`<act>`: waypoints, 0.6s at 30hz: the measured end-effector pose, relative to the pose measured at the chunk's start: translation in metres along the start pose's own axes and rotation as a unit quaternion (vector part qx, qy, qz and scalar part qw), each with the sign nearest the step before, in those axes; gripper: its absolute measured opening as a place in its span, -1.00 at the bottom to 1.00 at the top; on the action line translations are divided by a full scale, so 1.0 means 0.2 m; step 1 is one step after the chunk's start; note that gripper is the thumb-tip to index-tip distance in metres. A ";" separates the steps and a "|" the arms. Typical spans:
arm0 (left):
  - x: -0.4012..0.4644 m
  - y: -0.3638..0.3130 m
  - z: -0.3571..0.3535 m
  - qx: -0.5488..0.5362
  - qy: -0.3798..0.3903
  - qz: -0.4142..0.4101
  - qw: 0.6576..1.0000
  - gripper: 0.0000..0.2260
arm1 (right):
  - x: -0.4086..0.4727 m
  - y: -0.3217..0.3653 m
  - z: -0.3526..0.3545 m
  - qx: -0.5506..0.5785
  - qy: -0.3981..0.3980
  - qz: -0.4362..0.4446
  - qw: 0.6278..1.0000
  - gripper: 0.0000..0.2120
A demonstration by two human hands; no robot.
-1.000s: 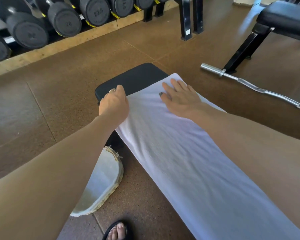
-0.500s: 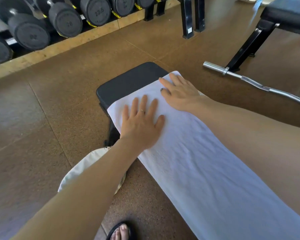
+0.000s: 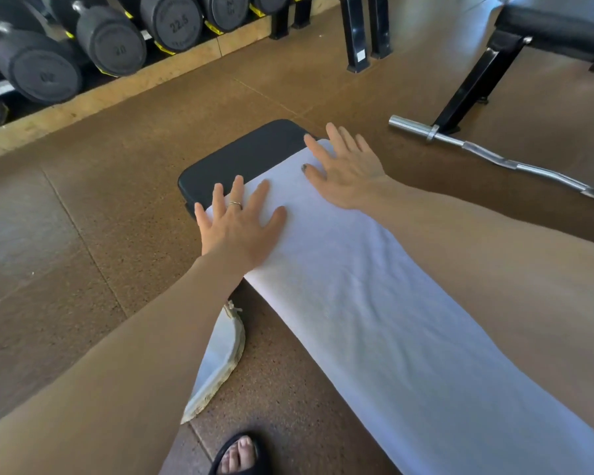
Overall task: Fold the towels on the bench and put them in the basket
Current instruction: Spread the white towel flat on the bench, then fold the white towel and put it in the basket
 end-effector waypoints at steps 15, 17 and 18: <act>-1.09 -0.72 0.03 -0.020 0.110 -0.222 0.969 -0.36 | -1.63 -0.26 0.32 0.005 0.035 -0.154 0.987 -0.34; -1.16 -0.71 0.03 0.005 0.091 -0.211 0.973 -0.36 | -1.83 -0.29 0.32 0.011 0.051 -0.172 0.984 -0.44; -1.19 -0.71 0.05 0.000 0.068 -0.213 0.975 -0.37 | -1.91 -0.30 0.33 0.020 0.041 -0.179 0.983 -0.49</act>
Point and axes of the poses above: each hand's wrist, its own x-axis towards the middle knuckle, its own z-axis out of the back of the hand, y = z × x, the point moved 2 cm from there along x, towards the middle knuckle, and after that the axes turned 6 degrees about -y, right-handed, at the moved point
